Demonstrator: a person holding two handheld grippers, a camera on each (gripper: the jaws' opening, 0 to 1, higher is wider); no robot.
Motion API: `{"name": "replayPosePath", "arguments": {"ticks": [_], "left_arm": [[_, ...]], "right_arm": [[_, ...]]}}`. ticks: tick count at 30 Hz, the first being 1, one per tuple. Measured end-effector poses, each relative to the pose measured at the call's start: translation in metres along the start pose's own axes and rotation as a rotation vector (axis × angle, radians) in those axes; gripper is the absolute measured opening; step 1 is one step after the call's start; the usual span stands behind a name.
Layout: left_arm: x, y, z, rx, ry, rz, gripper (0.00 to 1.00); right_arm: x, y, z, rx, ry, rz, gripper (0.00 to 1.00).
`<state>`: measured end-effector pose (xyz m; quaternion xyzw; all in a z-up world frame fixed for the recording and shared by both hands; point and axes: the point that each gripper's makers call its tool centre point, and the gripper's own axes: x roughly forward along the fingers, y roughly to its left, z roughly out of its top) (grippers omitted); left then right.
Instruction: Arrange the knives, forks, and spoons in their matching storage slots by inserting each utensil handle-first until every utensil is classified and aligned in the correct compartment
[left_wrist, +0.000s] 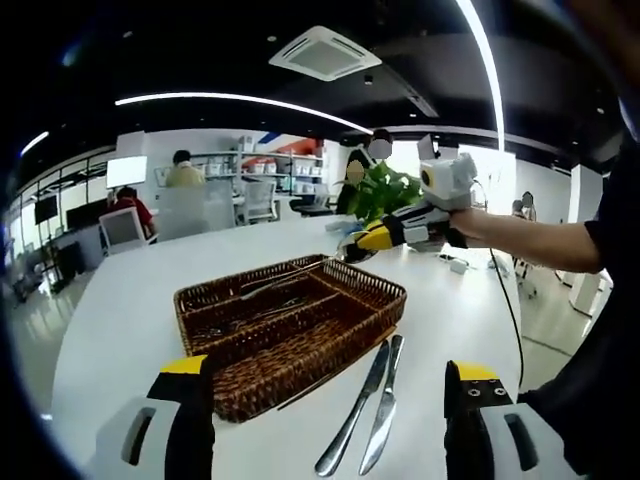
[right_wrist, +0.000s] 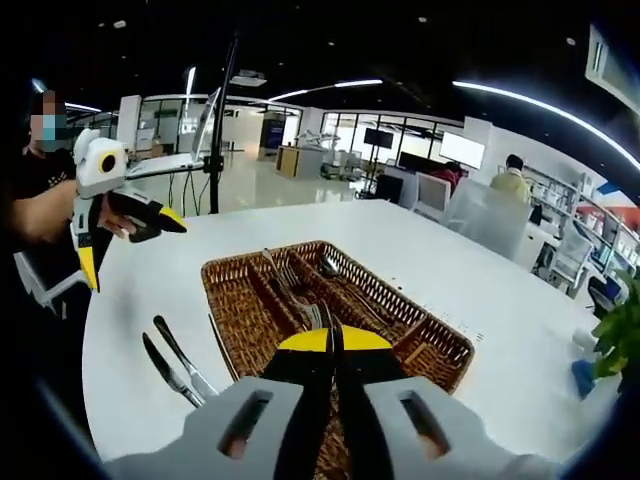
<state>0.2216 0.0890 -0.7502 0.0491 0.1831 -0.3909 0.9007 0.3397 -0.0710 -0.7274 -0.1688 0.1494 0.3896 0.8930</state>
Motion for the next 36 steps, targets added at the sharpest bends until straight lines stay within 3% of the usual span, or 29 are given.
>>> {"name": "replayPosePath", "arguments": {"ticks": [5, 23, 36], "left_arm": [[0.0, -0.002, 0.005, -0.004, -0.021, -0.01, 1.0], [0.001, 0.004, 0.0, 0.004, -0.002, 0.003, 1.0], [0.004, 0.003, 0.003, 0.02, -0.007, -0.002, 1.0]], "right_arm": [[0.007, -0.008, 0.002, 0.003, 0.006, -0.005, 0.0], [0.037, -0.031, 0.011, 0.021, 0.011, 0.0, 0.0], [0.062, -0.048, 0.006, 0.014, 0.064, -0.017, 0.0]]}}
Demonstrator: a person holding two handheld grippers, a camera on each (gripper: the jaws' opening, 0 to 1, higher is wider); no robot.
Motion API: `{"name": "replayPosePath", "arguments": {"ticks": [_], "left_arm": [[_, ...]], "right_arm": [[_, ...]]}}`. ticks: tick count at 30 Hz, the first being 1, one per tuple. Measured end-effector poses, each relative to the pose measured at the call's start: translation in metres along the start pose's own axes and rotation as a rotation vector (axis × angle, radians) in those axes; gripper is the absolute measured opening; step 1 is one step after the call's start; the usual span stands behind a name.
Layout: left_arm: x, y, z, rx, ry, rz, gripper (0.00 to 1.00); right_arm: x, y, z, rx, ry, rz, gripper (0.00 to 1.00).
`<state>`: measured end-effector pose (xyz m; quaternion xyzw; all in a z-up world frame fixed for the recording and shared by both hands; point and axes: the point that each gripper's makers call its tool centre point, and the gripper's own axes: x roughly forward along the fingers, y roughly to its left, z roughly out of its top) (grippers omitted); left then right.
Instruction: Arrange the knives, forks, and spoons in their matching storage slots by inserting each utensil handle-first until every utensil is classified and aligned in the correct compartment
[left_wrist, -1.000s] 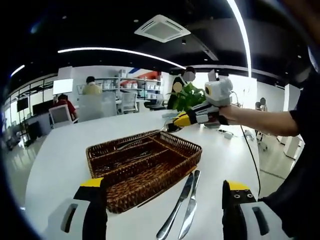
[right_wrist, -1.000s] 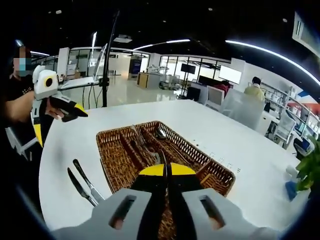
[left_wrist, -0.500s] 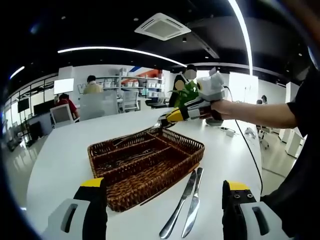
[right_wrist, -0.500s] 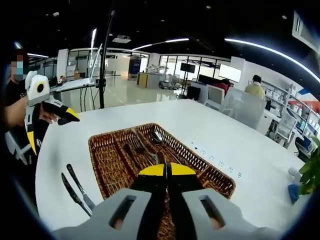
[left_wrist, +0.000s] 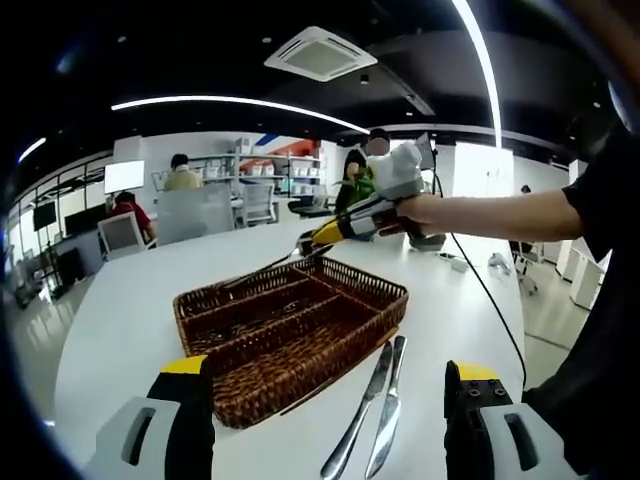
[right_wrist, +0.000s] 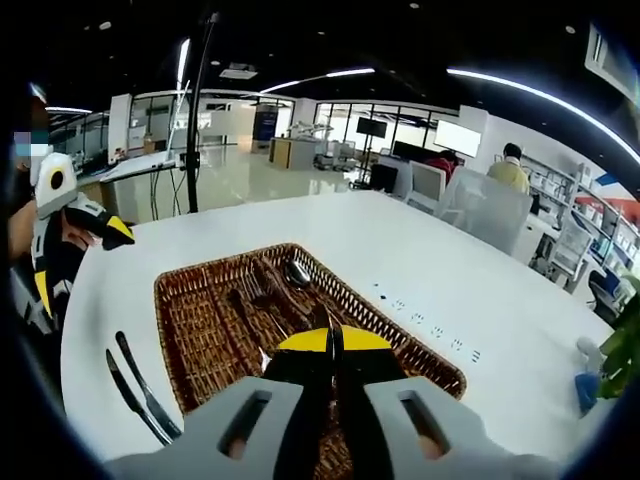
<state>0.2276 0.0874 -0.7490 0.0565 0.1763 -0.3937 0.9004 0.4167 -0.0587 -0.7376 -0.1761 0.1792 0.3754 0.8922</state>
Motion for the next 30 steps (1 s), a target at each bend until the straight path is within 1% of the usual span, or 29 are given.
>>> {"name": "replayPosePath", "arguments": {"ticks": [9, 11, 14, 19, 22, 24, 26, 30], "left_arm": [[0.0, 0.004, -0.003, 0.005, 0.019, 0.0, 1.0], [0.0, 0.006, -0.004, 0.003, 0.023, 0.001, 1.0], [0.0, 0.008, -0.004, 0.002, 0.026, 0.004, 1.0], [0.001, 0.01, -0.005, 0.002, 0.033, 0.006, 1.0], [0.002, 0.011, -0.005, 0.003, 0.034, 0.004, 1.0], [0.002, 0.011, -0.005, 0.003, 0.034, 0.004, 1.0], [0.002, 0.012, -0.005, 0.003, 0.037, 0.002, 0.97], [0.002, 0.013, -0.008, 0.002, 0.049, 0.001, 0.97]], "right_arm": [[0.017, -0.009, -0.005, -0.006, 0.039, -0.005, 0.0], [0.023, -0.01, -0.008, 0.005, 0.051, 0.013, 0.0], [0.029, -0.011, -0.01, -0.019, 0.074, 0.016, 0.0], [0.037, -0.011, -0.012, -0.019, 0.099, 0.037, 0.0], [0.042, -0.011, -0.014, -0.011, 0.111, 0.051, 0.0], [0.045, -0.012, -0.014, 0.014, 0.108, 0.059, 0.0], [0.047, -0.012, -0.015, 0.029, 0.111, 0.068, 0.0], [0.051, -0.011, -0.019, 0.026, 0.126, 0.083, 0.0]]}}
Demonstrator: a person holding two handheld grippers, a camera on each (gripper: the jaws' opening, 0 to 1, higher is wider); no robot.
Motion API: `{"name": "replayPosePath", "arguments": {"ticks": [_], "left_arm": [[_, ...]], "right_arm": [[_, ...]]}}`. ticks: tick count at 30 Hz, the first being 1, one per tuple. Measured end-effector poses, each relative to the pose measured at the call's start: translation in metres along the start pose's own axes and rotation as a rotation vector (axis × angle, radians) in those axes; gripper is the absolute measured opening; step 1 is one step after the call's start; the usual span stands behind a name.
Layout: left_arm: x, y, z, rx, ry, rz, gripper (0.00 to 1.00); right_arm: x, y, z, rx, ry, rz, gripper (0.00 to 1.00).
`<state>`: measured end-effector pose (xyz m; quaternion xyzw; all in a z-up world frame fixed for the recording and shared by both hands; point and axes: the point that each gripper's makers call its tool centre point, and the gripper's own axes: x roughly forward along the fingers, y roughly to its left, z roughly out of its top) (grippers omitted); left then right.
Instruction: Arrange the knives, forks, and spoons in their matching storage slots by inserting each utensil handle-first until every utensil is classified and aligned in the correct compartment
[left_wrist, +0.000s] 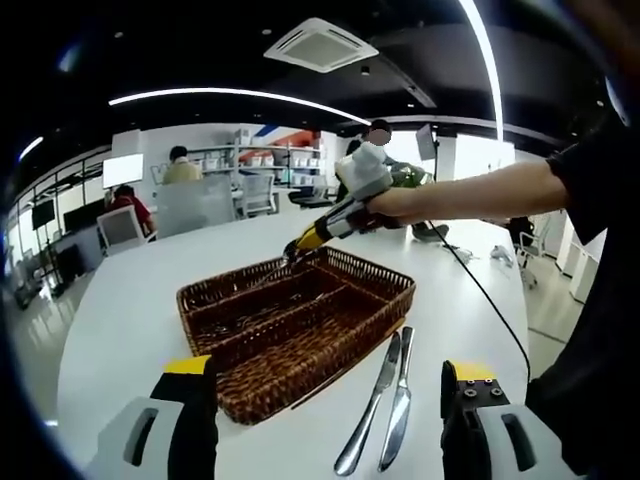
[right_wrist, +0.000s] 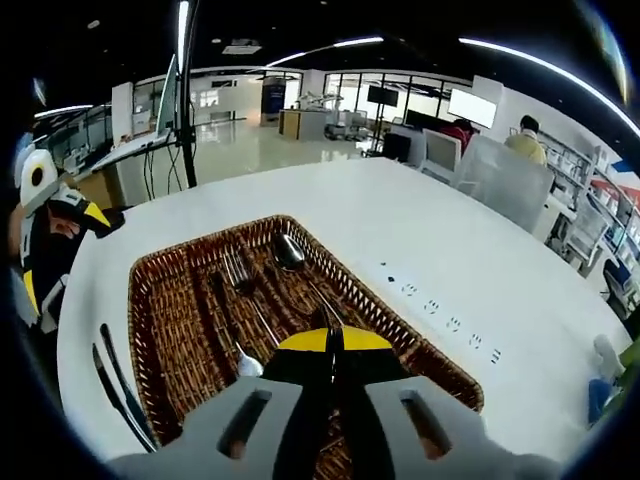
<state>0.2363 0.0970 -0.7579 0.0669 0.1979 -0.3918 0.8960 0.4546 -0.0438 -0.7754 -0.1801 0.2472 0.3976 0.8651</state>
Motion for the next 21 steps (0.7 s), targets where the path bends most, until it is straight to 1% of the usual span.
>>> {"name": "replayPosePath", "arguments": {"ticks": [4, 8, 11, 18, 19, 21], "left_arm": [[0.001, 0.002, 0.0, -0.001, 0.0, 0.001, 0.97], [0.001, 0.004, 0.002, 0.001, -0.007, 0.0, 0.97], [0.002, 0.005, 0.001, 0.0, -0.005, 0.001, 0.97], [0.003, 0.004, -0.002, 0.001, 0.004, -0.009, 0.97], [0.003, 0.005, -0.002, 0.0, 0.004, -0.008, 0.97], [0.002, 0.006, -0.002, -0.001, 0.005, -0.007, 0.97]], "right_arm": [[0.005, -0.002, -0.003, 0.037, 0.001, 0.014, 0.0], [0.01, -0.004, -0.01, 0.058, 0.019, 0.015, 0.0], [0.013, -0.006, -0.013, 0.048, 0.029, 0.006, 0.0], [0.019, -0.012, -0.014, 0.067, 0.034, -0.001, 0.01], [0.021, -0.013, -0.015, 0.058, 0.038, -0.004, 0.01], [0.025, -0.014, -0.016, 0.068, 0.043, 0.0, 0.02]]}}
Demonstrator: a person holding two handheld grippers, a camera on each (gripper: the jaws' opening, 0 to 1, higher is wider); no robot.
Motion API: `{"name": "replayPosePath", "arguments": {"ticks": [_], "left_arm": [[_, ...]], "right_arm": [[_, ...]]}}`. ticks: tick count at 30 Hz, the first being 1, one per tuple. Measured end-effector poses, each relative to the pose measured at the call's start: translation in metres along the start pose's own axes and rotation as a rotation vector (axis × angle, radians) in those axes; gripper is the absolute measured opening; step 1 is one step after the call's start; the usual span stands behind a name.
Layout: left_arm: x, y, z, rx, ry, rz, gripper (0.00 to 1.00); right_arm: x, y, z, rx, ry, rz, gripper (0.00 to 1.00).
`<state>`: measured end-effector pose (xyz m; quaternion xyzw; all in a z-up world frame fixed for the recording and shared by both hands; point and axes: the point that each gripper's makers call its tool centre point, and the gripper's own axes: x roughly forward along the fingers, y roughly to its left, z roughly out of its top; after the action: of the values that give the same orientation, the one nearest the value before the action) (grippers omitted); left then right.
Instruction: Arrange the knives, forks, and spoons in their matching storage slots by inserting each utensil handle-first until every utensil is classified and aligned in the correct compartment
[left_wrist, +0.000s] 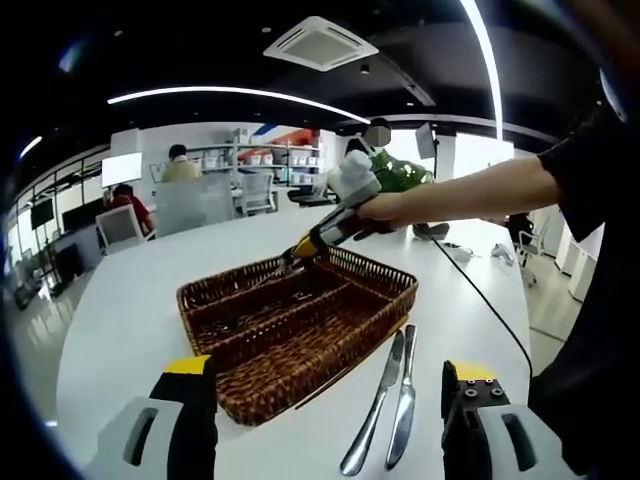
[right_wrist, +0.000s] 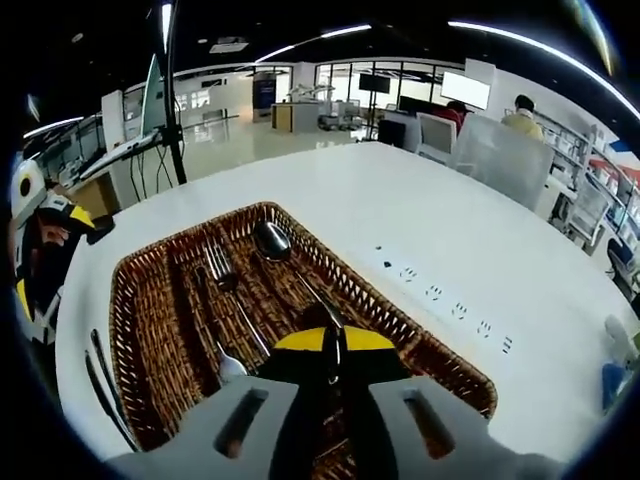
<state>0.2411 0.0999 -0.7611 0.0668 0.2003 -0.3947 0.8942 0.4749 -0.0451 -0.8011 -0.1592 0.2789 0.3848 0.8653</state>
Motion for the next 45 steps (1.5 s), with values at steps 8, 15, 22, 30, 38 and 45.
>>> {"name": "replayPosePath", "arguments": {"ticks": [8, 15, 22, 30, 38, 45], "left_arm": [[-0.002, 0.004, -0.005, -0.003, 0.014, 0.005, 0.96], [-0.002, 0.007, -0.006, -0.008, 0.014, 0.011, 0.96], [0.003, 0.004, -0.004, 0.0, 0.018, 0.002, 0.96], [0.003, 0.002, -0.001, 0.004, 0.015, 0.003, 0.96], [0.003, 0.001, 0.005, 0.006, 0.0, 0.006, 0.97], [0.003, -0.003, 0.007, 0.008, 0.002, 0.004, 0.97]], "right_arm": [[0.012, -0.005, -0.008, 0.037, 0.029, -0.023, 0.05], [0.013, -0.008, -0.023, 0.044, 0.094, -0.042, 0.03], [0.004, -0.008, -0.021, 0.041, 0.077, -0.043, 0.0], [-0.003, -0.004, -0.024, 0.039, 0.067, -0.044, 0.0], [-0.015, 0.005, -0.019, 0.053, 0.024, -0.049, 0.1], [-0.029, 0.014, -0.019, 0.066, -0.005, -0.06, 0.2]]}}
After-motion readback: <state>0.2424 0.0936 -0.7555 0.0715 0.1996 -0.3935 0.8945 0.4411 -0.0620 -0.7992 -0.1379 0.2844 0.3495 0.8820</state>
